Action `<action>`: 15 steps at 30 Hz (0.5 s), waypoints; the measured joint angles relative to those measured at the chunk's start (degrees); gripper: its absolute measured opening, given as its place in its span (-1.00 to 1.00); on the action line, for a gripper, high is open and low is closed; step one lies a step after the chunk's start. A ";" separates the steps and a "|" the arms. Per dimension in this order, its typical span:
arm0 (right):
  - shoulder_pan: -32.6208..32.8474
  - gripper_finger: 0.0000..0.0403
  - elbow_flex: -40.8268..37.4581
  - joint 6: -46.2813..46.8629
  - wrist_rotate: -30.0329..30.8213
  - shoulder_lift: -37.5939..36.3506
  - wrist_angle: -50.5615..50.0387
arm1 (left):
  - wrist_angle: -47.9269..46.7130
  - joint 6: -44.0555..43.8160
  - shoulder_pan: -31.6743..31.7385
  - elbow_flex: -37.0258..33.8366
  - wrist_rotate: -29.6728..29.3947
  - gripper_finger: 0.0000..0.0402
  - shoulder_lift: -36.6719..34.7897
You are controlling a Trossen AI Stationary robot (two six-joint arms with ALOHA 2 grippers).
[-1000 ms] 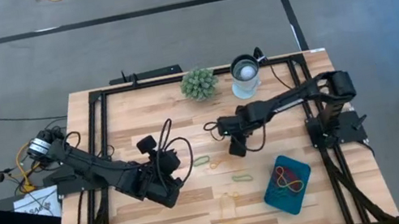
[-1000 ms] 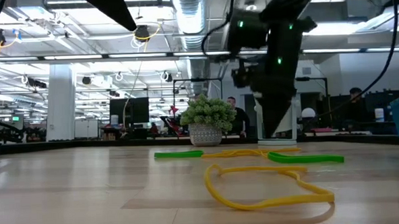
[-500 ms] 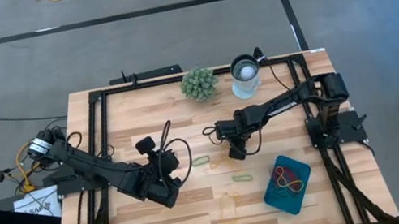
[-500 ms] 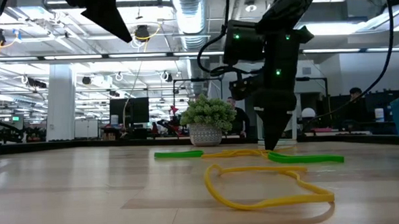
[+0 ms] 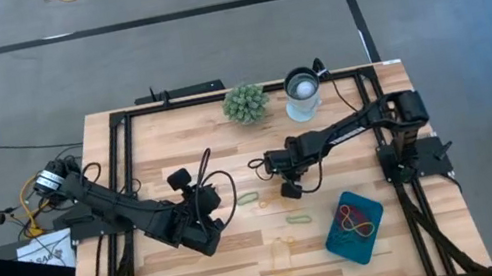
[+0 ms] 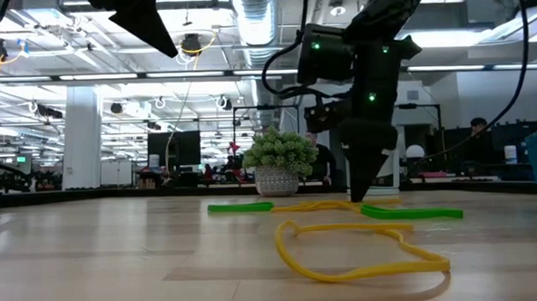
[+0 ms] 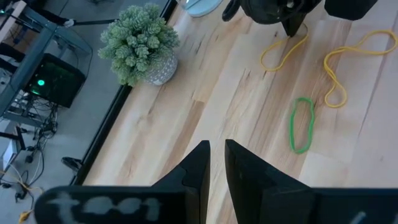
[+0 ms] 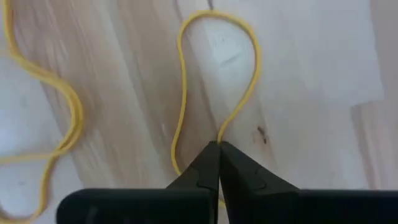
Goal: Pick and place items into bin
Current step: Put the yellow rubber band into the blue bin
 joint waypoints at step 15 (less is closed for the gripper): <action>-0.86 -0.88 2.03 -0.04 3.02 0.58 -0.01 | 0.00 -0.22 0.00 -0.02 0.33 -0.79 0.00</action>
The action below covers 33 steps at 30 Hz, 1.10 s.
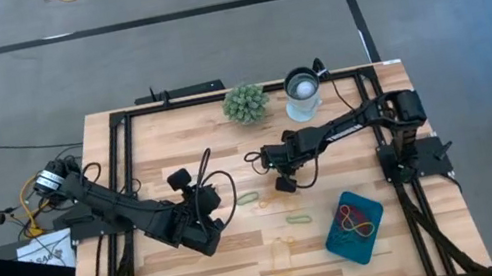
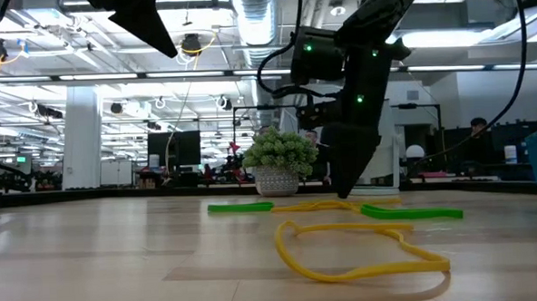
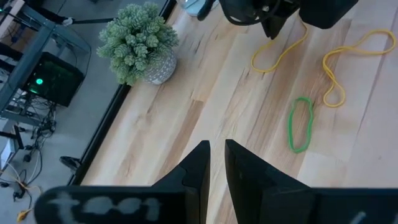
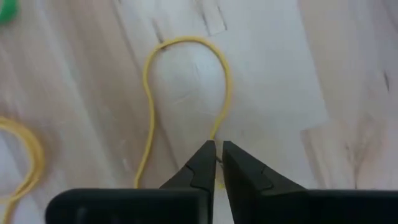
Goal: Pick and place items into bin
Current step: Put the yellow rubber band into the blue bin
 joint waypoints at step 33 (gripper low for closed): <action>2.52 -0.99 4.68 0.67 1.65 -6.79 -11.82 | -0.03 -0.64 0.02 0.00 -0.02 -0.79 -0.02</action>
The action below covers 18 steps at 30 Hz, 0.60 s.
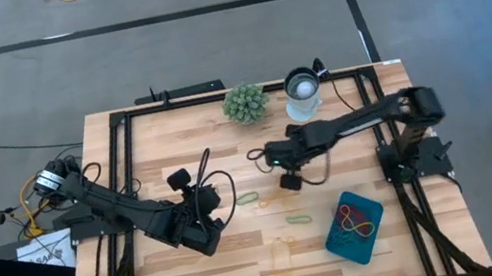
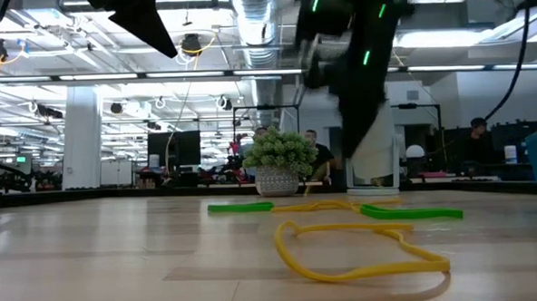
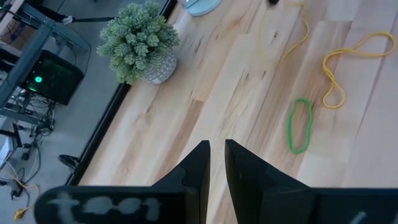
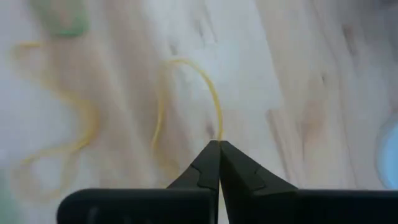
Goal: Pick and place items into bin
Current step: Put the yellow rubber band into the blue bin
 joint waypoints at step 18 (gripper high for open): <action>36.43 -1.00 2.70 49.27 0.99 -29.62 -24.55 | 0.03 -0.59 -0.13 0.00 -2.00 -0.79 0.00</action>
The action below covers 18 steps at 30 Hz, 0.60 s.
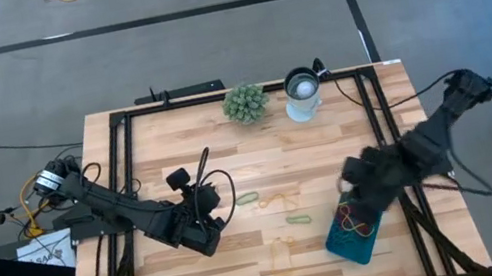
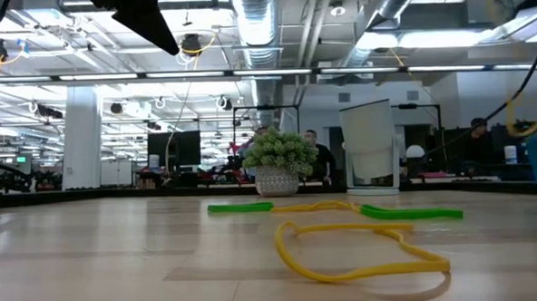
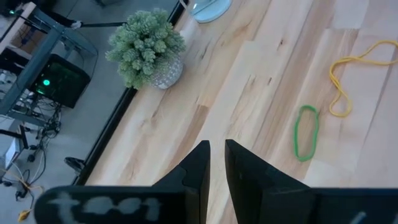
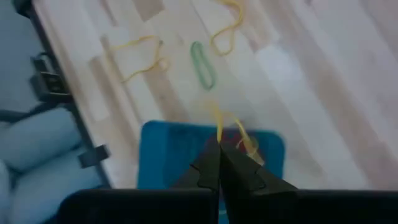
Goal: Pick and place items into bin
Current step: Put the yellow rubber band into the blue bin
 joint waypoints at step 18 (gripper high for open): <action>15.88 -1.00 0.02 25.21 2.48 15.24 -10.16 | 0.00 -0.02 0.02 0.00 -0.04 -0.79 0.00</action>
